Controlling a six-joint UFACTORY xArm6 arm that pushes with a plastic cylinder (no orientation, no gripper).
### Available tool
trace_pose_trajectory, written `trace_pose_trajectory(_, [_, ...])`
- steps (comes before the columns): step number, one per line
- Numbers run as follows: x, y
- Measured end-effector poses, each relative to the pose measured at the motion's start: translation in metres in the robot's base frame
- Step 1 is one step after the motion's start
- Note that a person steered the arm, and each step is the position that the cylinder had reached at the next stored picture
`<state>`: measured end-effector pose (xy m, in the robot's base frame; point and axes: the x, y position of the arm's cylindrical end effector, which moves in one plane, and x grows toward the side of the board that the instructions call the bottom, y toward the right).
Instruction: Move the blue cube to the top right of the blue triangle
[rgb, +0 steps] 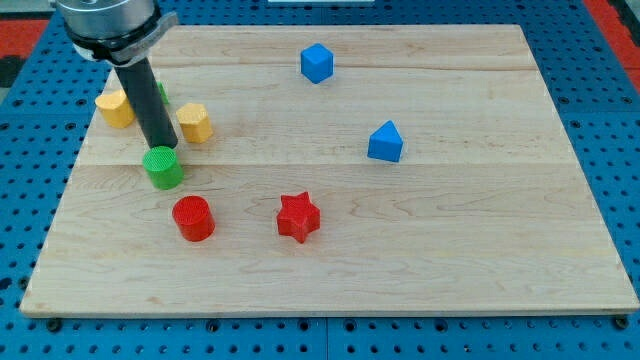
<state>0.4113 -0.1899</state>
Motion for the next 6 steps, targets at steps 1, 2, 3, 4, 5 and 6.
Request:
trace_pose_trajectory(1, [-0.022,-0.008])
trace_pose_trajectory(2, [-0.044,-0.024])
trace_pose_trajectory(3, [-0.06,-0.03])
trace_pose_trajectory(4, [-0.089,-0.031])
trace_pose_trajectory(5, [-0.103,0.029])
trace_pose_trajectory(6, [-0.134,0.089])
